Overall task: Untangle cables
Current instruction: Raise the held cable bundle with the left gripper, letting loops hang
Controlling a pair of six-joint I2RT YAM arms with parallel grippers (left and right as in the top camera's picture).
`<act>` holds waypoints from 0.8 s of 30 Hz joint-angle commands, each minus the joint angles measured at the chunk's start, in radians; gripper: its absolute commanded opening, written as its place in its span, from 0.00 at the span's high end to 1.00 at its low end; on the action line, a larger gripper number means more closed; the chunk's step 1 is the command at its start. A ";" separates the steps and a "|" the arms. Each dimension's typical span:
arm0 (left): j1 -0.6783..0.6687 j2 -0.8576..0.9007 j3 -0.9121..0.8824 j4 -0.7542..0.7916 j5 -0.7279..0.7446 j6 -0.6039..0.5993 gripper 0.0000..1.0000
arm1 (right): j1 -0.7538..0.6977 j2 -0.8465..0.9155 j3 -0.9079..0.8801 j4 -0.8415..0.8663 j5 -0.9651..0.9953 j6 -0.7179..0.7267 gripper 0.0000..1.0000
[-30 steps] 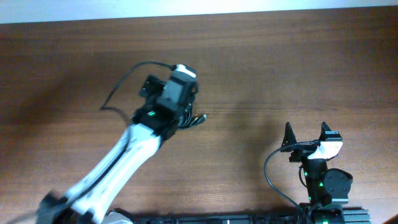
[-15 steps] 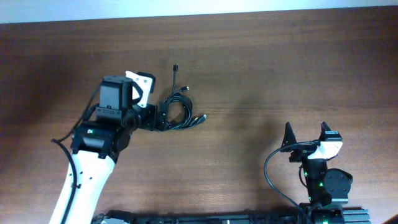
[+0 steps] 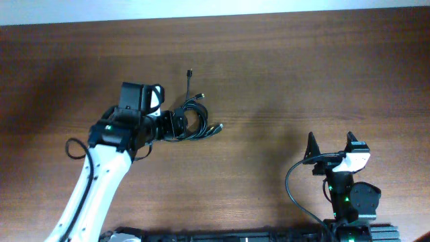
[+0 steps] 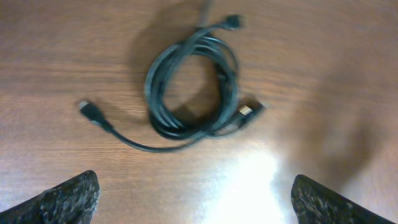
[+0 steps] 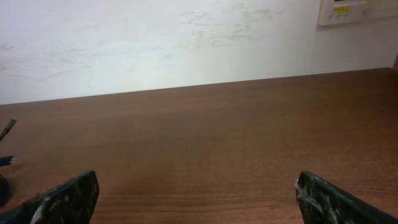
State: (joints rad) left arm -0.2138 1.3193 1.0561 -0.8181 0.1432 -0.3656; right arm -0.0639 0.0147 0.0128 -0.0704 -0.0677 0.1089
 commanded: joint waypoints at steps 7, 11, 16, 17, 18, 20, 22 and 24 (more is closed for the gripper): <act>-0.001 0.307 -0.014 0.130 -0.185 -0.119 0.02 | 0.005 -0.007 -0.007 -0.003 0.009 0.000 0.01; -0.002 0.415 -0.014 0.185 -0.186 -0.076 0.05 | 0.005 -0.007 -0.007 -0.003 0.009 0.000 0.01; -0.002 0.507 -0.014 0.271 -0.257 -0.063 0.12 | 0.005 -0.007 -0.007 -0.003 0.009 0.000 0.01; -0.002 0.521 -0.014 0.281 -0.256 -0.063 0.13 | 0.005 -0.007 -0.007 -0.003 0.009 0.000 0.01; -0.002 0.537 -0.014 0.287 -0.256 -0.063 0.14 | 0.005 -0.007 -0.007 -0.003 0.010 0.000 0.01; -0.002 0.569 -0.014 0.288 -0.256 -0.063 0.21 | 0.005 -0.007 -0.007 -0.003 0.009 0.000 0.01; -0.009 0.588 -0.014 0.288 -0.256 -0.063 0.25 | 0.005 -0.007 -0.007 -0.003 0.009 0.000 0.01; -0.021 0.604 -0.014 0.295 -0.256 -0.063 0.32 | 0.005 -0.007 -0.007 -0.003 0.009 0.000 0.01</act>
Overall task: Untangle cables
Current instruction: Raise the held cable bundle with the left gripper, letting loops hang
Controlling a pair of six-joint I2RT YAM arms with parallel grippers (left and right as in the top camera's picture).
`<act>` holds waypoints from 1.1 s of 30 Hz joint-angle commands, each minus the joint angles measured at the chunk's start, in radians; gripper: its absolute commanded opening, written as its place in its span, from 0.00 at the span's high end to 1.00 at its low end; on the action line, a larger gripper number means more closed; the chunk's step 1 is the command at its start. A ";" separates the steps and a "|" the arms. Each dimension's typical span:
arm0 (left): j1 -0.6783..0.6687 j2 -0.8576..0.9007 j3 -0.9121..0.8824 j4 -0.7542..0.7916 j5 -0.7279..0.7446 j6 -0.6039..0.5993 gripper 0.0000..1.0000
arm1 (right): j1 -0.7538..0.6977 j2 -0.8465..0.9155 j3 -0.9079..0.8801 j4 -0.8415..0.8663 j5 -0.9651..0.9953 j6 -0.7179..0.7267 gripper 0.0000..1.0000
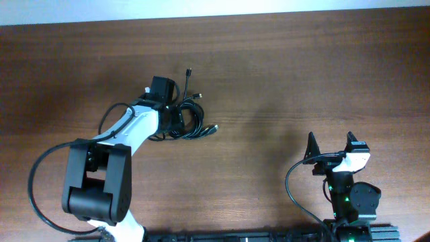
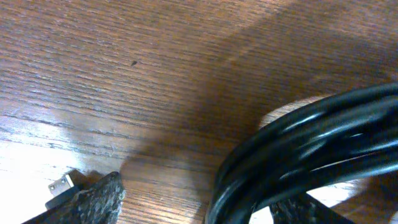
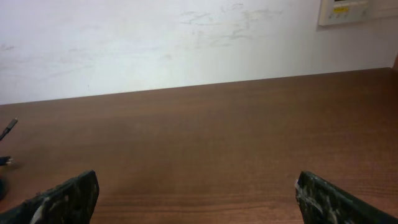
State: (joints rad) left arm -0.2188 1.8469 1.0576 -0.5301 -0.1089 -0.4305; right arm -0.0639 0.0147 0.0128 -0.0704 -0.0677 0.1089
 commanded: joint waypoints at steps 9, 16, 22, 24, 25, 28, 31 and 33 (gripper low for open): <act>-0.060 0.085 -0.015 0.050 -0.004 0.002 0.83 | 0.005 -0.007 -0.007 -0.003 0.009 0.000 0.01; -0.059 0.068 -0.007 -0.032 -0.004 0.002 1.00 | 0.005 -0.007 -0.007 -0.003 0.009 0.000 0.02; -0.060 -0.024 0.028 -0.161 -0.001 0.002 1.00 | 0.005 -0.007 -0.007 -0.003 0.009 0.000 0.01; -0.060 -0.070 0.028 -0.191 -0.001 0.001 1.00 | 0.005 -0.007 -0.007 -0.003 0.009 0.000 0.01; -0.060 -0.090 0.028 -0.204 -0.001 0.001 1.00 | 0.005 -0.007 -0.007 -0.003 0.009 0.000 0.02; -0.060 -0.158 0.028 -0.240 -0.001 0.001 1.00 | 0.005 -0.007 -0.007 -0.003 0.009 0.000 0.01; -0.060 -0.206 0.028 -0.249 0.000 0.001 1.00 | 0.005 -0.007 -0.007 -0.003 0.010 0.000 0.01; -0.060 -0.221 0.028 -0.246 0.002 -0.001 1.00 | 0.005 -0.007 -0.007 -0.003 0.009 0.000 0.01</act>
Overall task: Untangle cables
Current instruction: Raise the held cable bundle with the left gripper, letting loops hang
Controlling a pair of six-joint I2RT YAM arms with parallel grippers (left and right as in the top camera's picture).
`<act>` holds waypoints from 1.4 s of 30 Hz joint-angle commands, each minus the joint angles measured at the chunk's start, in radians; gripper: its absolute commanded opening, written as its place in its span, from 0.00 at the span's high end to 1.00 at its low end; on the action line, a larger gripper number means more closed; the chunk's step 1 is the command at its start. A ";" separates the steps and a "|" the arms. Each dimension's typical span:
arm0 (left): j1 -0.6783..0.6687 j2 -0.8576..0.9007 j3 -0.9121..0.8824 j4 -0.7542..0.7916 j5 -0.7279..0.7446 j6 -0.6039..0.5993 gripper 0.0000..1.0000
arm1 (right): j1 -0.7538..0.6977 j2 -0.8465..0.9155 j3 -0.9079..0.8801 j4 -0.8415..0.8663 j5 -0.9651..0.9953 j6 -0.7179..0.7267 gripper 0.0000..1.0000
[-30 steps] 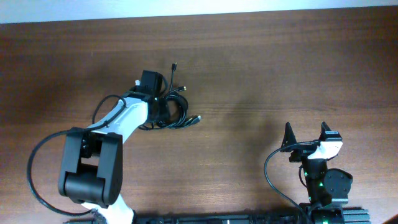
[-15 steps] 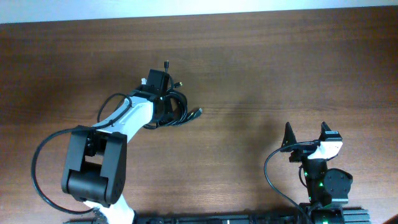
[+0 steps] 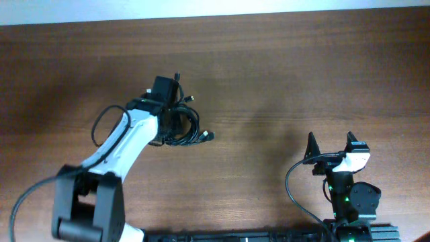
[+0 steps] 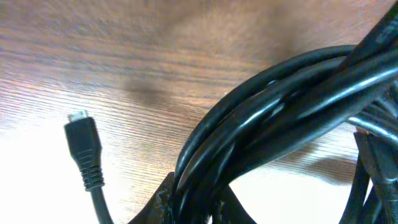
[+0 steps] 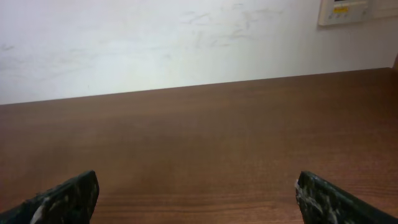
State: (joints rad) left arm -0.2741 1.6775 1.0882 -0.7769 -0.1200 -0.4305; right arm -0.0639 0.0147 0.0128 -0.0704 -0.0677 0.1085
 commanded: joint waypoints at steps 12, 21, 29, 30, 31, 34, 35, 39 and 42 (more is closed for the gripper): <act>-0.005 -0.051 -0.003 0.000 0.078 -0.002 1.00 | 0.005 -0.007 -0.007 -0.003 0.009 0.000 0.01; 0.002 -0.057 -0.003 0.003 -0.008 0.012 1.00 | 0.005 -0.007 -0.007 -0.003 0.009 0.000 0.01; -0.008 -0.072 -0.003 0.002 0.046 0.013 1.00 | 0.005 -0.007 -0.007 -0.003 0.009 0.000 0.01; -0.008 -0.076 -0.003 0.000 0.047 0.012 1.00 | 0.005 -0.007 -0.007 -0.003 0.009 0.000 0.01; -0.008 -0.081 -0.003 -0.003 0.054 0.011 1.00 | 0.005 -0.007 -0.007 -0.003 0.009 0.000 0.01; -0.007 -0.108 -0.003 -0.015 0.071 -0.007 1.00 | 0.005 -0.007 -0.007 -0.003 0.009 0.000 0.01; -0.008 -0.123 -0.003 -0.019 0.076 -0.027 1.00 | 0.005 -0.007 -0.007 -0.003 0.009 0.000 0.01; -0.008 -0.163 -0.003 -0.022 0.090 -0.123 1.00 | 0.005 -0.007 -0.007 -0.003 0.009 0.000 0.01; -0.008 -0.167 -0.003 -0.022 0.156 -0.161 1.00 | 0.005 -0.007 -0.007 -0.003 0.010 0.000 0.01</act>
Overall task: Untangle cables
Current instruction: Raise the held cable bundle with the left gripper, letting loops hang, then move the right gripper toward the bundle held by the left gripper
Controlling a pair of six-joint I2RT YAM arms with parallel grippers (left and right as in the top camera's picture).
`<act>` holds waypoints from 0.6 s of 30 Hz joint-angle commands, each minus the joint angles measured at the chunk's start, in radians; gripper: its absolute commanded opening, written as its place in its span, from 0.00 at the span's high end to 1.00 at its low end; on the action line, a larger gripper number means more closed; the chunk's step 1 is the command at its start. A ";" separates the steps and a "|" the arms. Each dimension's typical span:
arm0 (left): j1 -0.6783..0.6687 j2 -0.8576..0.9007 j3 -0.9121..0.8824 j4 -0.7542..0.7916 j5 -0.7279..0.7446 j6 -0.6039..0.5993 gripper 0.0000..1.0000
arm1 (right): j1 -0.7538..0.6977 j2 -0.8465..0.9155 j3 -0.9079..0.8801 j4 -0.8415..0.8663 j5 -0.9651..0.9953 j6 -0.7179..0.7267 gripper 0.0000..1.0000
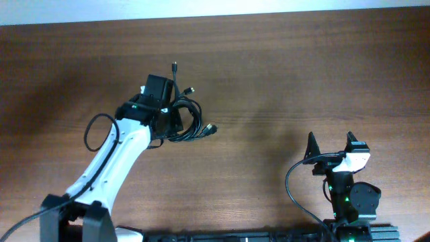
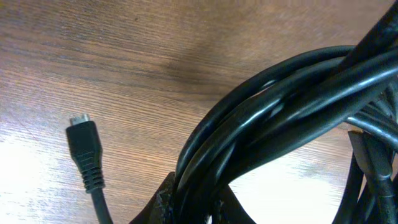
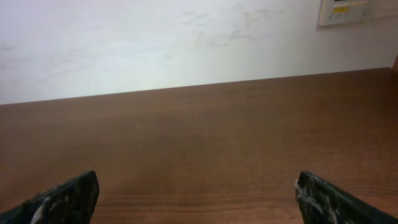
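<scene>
A black coil of tangled cables [image 1: 189,121] lies left of the table's middle, with loose plug ends pointing up and to the right. My left gripper [image 1: 169,121] is shut on the coil's left side. In the left wrist view the cable strands [image 2: 273,124] fill the frame, pinched between the fingers [image 2: 163,202] at the bottom edge, and a small plug [image 2: 84,149] hangs at the left. My right gripper [image 1: 330,148] stands open near the front right, far from the cables, with nothing between its fingers [image 3: 65,196].
The brown wooden table [image 1: 302,74] stretches out on all sides of the coil. A white wall [image 3: 186,37] rises beyond the table's far edge in the right wrist view.
The left gripper, still shut on the coil, has shifted slightly; the cable bundle sits a little to the right and the table surface under it looks changed. The right arm has not moved.
At first my left gripper hung open above the coil on the table. Then its fingers stood on either side of the coil's strands. After that it was shut on the strands, and it holds them now. The right gripper stayed open and still throughout.
</scene>
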State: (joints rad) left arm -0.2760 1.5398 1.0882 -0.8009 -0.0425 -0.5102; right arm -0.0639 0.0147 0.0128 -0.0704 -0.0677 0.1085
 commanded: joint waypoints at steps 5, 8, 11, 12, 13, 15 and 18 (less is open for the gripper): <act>-0.006 -0.029 -0.003 0.002 0.127 -0.082 1.00 | 0.005 -0.007 -0.007 -0.002 0.074 0.004 0.01; -0.008 -0.029 -0.003 0.003 0.132 -0.082 1.00 | 0.005 -0.007 -0.007 0.006 -0.072 0.053 0.01; -0.008 -0.029 -0.003 0.008 0.132 -0.081 1.00 | 0.005 -0.007 -0.007 0.018 -0.238 0.412 0.01; -0.008 -0.029 -0.003 0.008 0.132 -0.081 1.00 | 0.005 -0.007 -0.007 0.021 -0.308 0.529 0.01; -0.008 -0.029 -0.003 0.007 0.132 -0.081 1.00 | 0.005 -0.007 -0.007 0.023 -0.373 0.606 0.01; -0.008 -0.029 -0.003 0.007 0.132 -0.081 1.00 | 0.005 -0.007 -0.007 0.023 -0.498 0.687 0.01; -0.008 -0.029 -0.003 0.007 0.132 -0.081 1.00 | 0.005 -0.007 -0.007 0.023 -0.551 0.686 0.01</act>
State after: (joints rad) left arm -0.2798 1.5333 1.0882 -0.7998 0.0723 -0.5774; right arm -0.0639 0.0147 0.0128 -0.0444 -0.4526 0.6556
